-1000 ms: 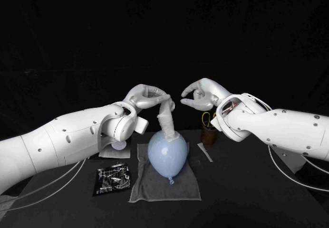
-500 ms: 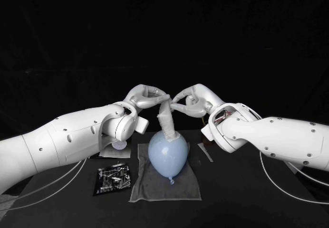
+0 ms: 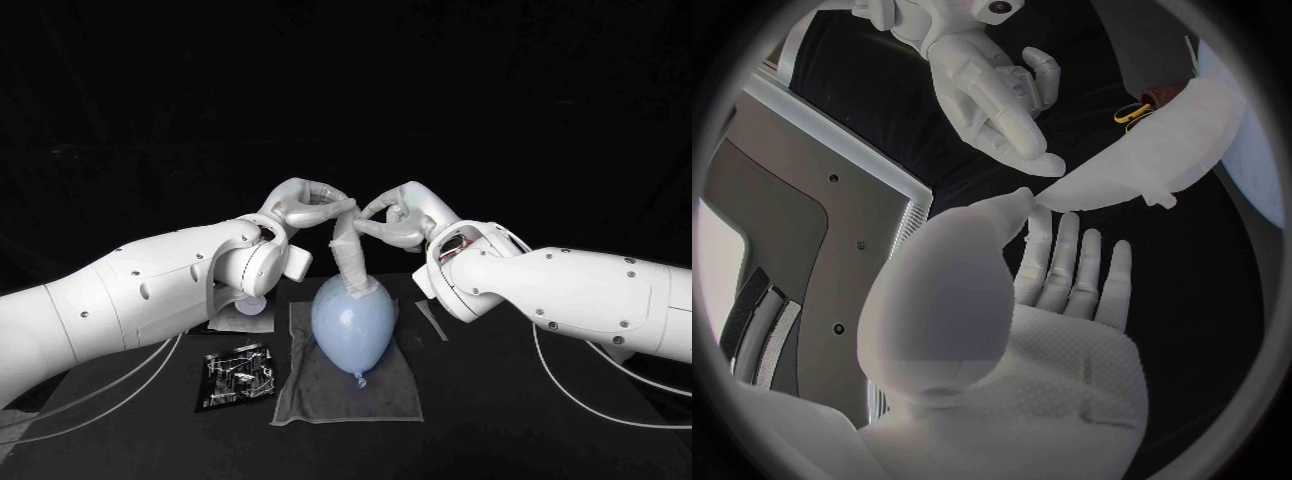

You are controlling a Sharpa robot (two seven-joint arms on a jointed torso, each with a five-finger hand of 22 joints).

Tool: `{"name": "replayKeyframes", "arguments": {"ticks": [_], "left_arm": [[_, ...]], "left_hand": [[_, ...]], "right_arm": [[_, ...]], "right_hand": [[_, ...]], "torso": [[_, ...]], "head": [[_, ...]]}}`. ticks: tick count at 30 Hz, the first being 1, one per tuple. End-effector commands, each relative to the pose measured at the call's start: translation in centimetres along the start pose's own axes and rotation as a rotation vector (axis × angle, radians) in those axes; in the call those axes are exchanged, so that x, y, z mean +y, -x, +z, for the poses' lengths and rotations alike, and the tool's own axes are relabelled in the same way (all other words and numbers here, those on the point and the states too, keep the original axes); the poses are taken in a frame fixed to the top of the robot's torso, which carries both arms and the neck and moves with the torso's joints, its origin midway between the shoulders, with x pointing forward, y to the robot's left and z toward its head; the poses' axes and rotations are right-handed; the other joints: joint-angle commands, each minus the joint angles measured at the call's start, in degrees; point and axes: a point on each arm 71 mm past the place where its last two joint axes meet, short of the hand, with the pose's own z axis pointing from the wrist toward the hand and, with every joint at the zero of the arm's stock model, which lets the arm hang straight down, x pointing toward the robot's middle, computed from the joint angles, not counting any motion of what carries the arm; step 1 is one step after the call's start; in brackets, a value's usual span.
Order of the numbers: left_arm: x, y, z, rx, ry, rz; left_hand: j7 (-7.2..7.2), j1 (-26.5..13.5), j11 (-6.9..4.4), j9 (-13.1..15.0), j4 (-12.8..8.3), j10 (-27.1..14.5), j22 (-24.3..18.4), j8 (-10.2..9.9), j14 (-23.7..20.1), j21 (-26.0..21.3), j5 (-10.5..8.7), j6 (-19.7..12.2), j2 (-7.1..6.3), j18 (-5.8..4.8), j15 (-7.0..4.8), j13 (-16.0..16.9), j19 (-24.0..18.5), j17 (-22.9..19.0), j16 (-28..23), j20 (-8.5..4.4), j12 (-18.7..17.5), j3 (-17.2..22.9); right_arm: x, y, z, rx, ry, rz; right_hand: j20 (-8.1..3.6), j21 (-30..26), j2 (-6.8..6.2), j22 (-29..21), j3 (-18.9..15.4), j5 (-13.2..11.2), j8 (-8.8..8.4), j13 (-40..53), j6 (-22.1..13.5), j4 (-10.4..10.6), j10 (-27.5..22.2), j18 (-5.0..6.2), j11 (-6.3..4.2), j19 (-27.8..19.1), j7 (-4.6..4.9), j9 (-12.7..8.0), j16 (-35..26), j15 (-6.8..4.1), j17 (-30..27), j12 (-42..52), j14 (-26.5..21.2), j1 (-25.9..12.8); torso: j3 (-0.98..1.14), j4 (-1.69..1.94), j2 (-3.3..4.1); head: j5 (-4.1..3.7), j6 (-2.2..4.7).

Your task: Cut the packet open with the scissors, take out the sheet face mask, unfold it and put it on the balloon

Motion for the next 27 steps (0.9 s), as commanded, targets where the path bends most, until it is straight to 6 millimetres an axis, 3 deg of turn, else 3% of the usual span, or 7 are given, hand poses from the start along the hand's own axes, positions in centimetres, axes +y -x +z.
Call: {"name": "replayKeyframes", "arguments": {"ticks": [1,27], "left_arm": [[-0.2,-0.1,0.1,-0.006,-0.006,-0.008],[-0.3,-0.6,0.1,0.008,-0.006,-0.013]], "left_hand": [[0.4,0.5,0.0,0.0,-0.1,-0.4,0.1,0.2,-0.3,0.0,0.2,0.1,-0.01,-0.87,-0.04,0.1,0.1,0.1,0.4,0.06,0.4,0.4],[0.43,0.5,-0.02,0.2,-0.1,-0.4,0.1,0.3,-0.4,0.0,0.2,0.1,-0.04,-0.87,-0.05,0.1,0.0,0.2,0.6,0.07,0.5,0.4]], "right_arm": [[-0.1,-0.2,0.1,-0.007,-0.023,-0.011],[0.6,-1.5,1.1,-0.02,-0.007,-0.029]], "right_hand": [[-0.3,0.0,0.09,6.4,-0.4,-0.2,0.22,0.1,0.4,0.1,0.1,-0.36,0.09,0.1,-0.12,-0.1,0.1,-0.39,11.9,-0.2,4.4,-0.7],[-0.43,-0.2,-0.33,6.4,-1.9,-0.3,0.44,-0.1,0.6,1.2,0.0,-0.34,-0.06,0.0,-0.3,-0.1,0.1,-0.53,11.9,-0.3,4.4,-1.1]], "torso": [[0.01,-0.05,-0.02],[-0.02,-0.03,-0.02]], "head": [[0.08,-0.09],[0.01,-0.04]]}}
